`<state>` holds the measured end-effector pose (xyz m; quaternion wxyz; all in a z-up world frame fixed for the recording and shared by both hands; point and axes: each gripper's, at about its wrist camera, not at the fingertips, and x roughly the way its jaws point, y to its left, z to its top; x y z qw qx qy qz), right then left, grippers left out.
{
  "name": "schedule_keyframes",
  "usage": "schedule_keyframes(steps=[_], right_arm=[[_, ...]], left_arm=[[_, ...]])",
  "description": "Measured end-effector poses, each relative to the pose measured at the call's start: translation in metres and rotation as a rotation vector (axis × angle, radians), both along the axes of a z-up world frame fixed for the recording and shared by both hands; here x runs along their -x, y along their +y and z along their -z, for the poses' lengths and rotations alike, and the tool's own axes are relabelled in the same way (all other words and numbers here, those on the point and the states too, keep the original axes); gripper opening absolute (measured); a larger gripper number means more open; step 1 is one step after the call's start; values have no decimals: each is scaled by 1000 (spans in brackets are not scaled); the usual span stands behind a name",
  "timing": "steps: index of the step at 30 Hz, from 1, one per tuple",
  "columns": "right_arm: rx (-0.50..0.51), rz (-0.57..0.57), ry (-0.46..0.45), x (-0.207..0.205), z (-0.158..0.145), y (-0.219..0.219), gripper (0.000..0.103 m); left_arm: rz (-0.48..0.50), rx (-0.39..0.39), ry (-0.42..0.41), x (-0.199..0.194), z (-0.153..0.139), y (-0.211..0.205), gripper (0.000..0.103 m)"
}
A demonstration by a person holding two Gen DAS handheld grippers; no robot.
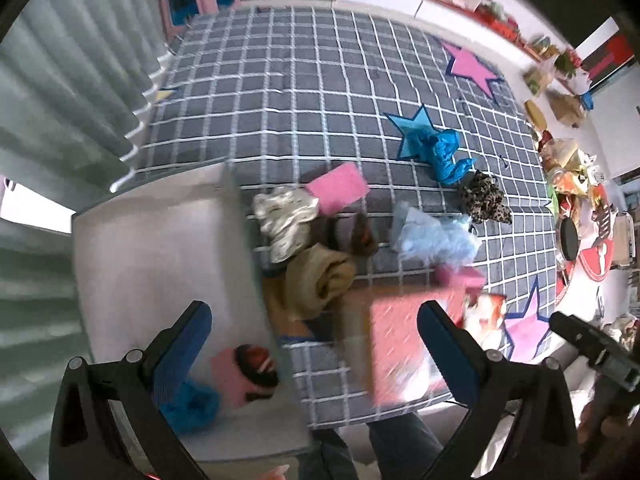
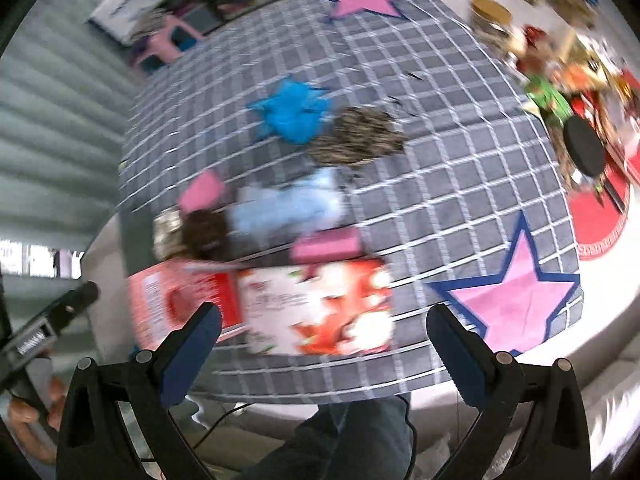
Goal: Organize soft objects
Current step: 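Grasp the blue star-shaped cloth with the left gripper while the right grasps the leopard scrunchie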
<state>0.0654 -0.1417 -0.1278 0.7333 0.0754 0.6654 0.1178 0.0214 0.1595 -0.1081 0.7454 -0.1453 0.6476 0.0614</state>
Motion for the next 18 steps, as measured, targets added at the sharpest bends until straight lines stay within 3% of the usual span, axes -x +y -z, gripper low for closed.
schedule_keyframes(steps=[6, 11, 18], right_arm=[[-2, 15, 65, -50, 37, -22, 103], [2, -40, 76, -94, 67, -17, 103], [22, -146, 48, -138, 101, 1, 103]], left_arm=[[-17, 26, 104, -68, 27, -20, 103], [12, 52, 104, -123, 41, -54, 103], [31, 86, 139, -204, 96, -105, 103]])
